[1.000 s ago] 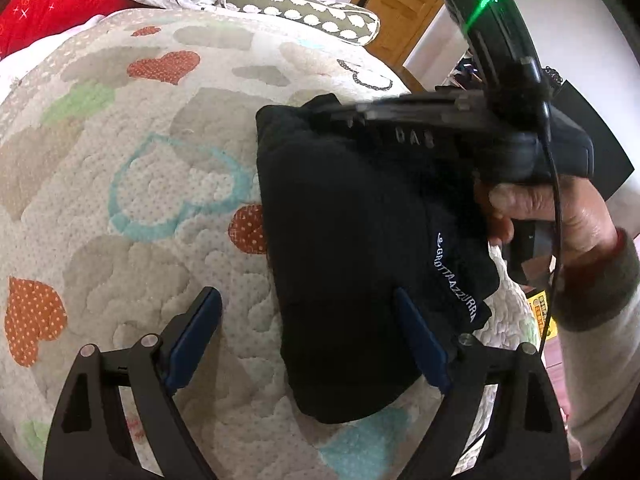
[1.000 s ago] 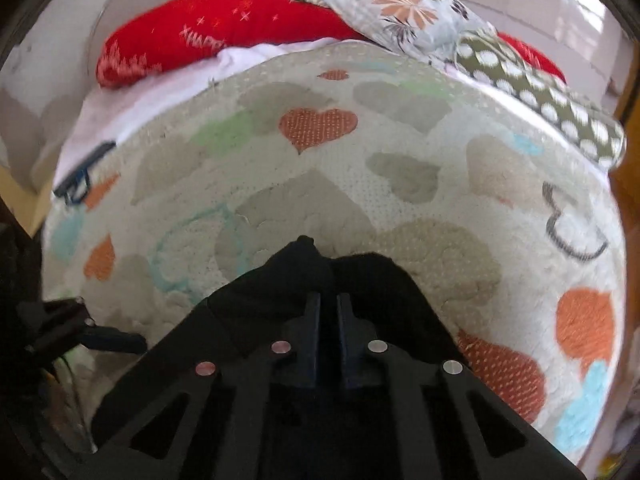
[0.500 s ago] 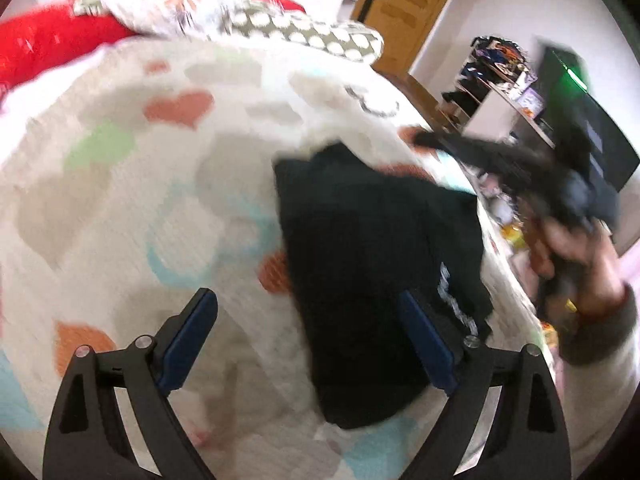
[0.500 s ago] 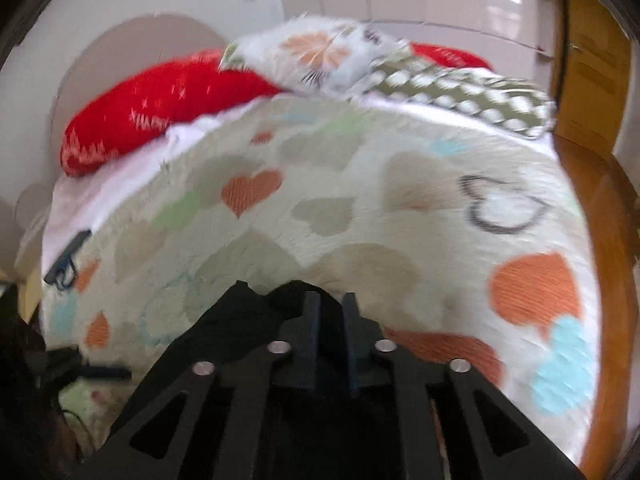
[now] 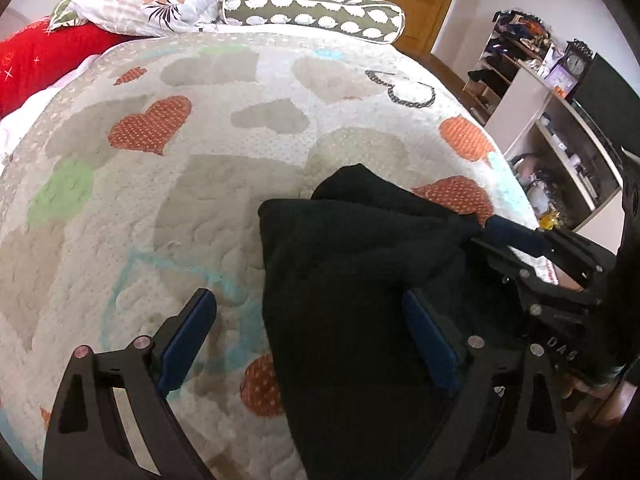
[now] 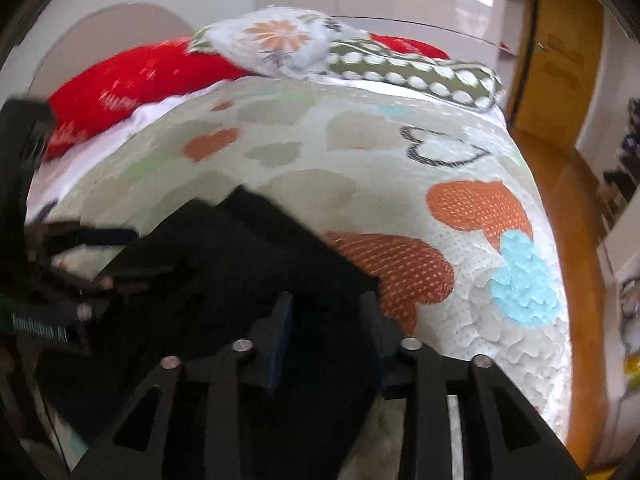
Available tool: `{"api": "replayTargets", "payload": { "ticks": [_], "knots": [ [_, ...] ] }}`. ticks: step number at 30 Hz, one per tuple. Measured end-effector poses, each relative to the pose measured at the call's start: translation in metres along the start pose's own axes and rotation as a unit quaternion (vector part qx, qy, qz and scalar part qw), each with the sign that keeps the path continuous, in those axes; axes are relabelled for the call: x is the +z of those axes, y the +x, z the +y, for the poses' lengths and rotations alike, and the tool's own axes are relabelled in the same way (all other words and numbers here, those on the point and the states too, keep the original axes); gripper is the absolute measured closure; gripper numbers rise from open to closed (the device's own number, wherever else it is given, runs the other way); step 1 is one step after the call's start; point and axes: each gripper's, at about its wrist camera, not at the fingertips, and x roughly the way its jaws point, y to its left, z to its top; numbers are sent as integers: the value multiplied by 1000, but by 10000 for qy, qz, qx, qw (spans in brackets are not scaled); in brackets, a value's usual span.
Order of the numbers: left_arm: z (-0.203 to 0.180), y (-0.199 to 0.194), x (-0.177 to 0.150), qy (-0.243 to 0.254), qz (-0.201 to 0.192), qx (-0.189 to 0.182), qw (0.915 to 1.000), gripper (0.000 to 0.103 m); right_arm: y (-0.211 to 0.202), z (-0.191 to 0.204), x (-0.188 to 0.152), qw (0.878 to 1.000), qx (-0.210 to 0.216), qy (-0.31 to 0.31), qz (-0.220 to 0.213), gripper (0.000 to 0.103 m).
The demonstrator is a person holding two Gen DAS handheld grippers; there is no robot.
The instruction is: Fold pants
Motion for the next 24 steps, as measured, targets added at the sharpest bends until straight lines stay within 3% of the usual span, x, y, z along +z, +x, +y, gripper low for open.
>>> {"api": "replayTargets", "payload": {
  "ticks": [3, 7, 15, 20, 24],
  "knots": [
    [5, -6, 0, -47, 1, -92, 9999, 8, 1, -17, 0, 9985, 360, 419, 5, 60],
    [9, -30, -7, -98, -113, -152, 9998, 8, -26, -23, -2, 9967, 466, 645, -155, 55],
    [0, -63, -35, 15, -297, -197, 9994, 8, -84, 14, -23, 9970, 681, 238, -284, 56],
    [-7, -56, -52, 12, -217, -76, 9997, 8, -79, 35, -46, 9969, 782, 100, -69, 58],
    [-10, -49, -58, -46, -212, -120, 9997, 7, -62, 35, -67, 9983, 540, 76, 200, 61]
  ]
}}
